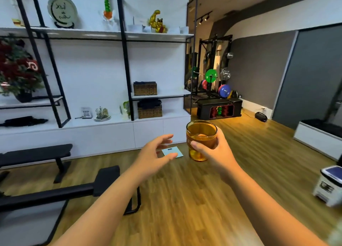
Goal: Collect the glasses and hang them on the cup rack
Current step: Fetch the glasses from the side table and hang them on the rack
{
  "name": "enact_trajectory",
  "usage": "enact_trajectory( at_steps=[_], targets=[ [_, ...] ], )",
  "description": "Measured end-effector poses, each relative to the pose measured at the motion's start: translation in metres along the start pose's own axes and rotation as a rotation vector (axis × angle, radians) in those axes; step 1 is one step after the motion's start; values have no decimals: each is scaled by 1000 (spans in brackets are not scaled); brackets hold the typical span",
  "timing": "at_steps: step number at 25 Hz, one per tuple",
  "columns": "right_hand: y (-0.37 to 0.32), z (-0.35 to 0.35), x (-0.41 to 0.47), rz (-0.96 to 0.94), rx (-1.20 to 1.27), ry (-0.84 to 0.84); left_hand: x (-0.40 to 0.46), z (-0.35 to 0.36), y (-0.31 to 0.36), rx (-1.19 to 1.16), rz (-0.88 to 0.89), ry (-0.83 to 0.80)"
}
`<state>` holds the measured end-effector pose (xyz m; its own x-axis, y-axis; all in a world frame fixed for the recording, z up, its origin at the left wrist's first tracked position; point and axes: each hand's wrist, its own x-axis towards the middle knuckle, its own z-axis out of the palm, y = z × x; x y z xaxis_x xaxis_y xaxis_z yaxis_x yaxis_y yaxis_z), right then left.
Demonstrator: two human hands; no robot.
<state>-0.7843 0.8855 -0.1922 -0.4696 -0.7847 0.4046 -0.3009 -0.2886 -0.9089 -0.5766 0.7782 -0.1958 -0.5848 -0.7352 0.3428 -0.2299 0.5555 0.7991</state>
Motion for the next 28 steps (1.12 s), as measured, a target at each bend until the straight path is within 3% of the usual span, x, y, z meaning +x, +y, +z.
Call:
enact_trajectory(
  at_steps=[10, 18, 28],
  targets=[
    [74, -91, 114, -17, -43, 68, 133, 82, -21, 14, 19, -25],
    [140, -149, 242, -69, -52, -90, 246, 155, -19, 13, -38, 76],
    [207, -171, 347, -38, 64, -143, 359, 212, -53, -2, -57, 36]
  ],
)
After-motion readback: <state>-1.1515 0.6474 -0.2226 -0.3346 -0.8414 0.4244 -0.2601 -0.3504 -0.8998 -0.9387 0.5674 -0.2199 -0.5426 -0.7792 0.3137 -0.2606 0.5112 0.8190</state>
